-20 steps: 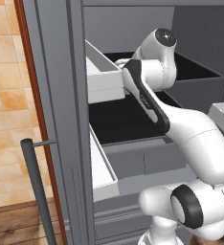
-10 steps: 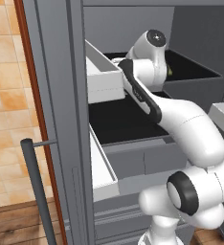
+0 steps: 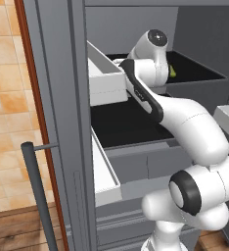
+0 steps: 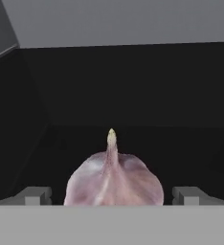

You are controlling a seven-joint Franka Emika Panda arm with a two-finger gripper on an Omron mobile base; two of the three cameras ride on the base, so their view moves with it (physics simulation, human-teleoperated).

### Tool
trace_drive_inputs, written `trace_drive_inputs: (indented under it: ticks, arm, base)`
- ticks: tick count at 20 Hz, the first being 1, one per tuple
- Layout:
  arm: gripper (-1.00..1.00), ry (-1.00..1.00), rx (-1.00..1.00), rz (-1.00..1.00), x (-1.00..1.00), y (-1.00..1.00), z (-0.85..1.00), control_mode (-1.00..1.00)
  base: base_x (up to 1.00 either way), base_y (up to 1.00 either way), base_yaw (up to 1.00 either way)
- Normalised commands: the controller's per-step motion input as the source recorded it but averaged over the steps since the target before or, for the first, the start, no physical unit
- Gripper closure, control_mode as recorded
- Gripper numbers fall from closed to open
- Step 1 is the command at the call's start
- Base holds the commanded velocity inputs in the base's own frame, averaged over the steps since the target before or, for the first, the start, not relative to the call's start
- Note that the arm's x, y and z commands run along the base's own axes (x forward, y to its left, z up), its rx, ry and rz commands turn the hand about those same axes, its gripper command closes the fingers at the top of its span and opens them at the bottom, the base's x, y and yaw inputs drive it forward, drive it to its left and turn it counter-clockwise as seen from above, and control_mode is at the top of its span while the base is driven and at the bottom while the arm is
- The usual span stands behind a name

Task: Retrieve the bottle and the shaker from the cabinet and place them next to the mixing bowl on the counter. Then add garlic from the fridge to the mixing bowl.

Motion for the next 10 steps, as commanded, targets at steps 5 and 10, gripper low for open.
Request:
trace_drive_inputs:
  ticks: [5,10]
  arm:
    - [-1.00,0.00,0.00,0.00,0.00,0.00,-0.20,-1.00]
    - [1.00,0.00,0.00,0.00,0.03,0.00,-0.25,-1.00]
  base:
    - [0.00,0.00,0.00]
    - [0.00,0.00,0.00]
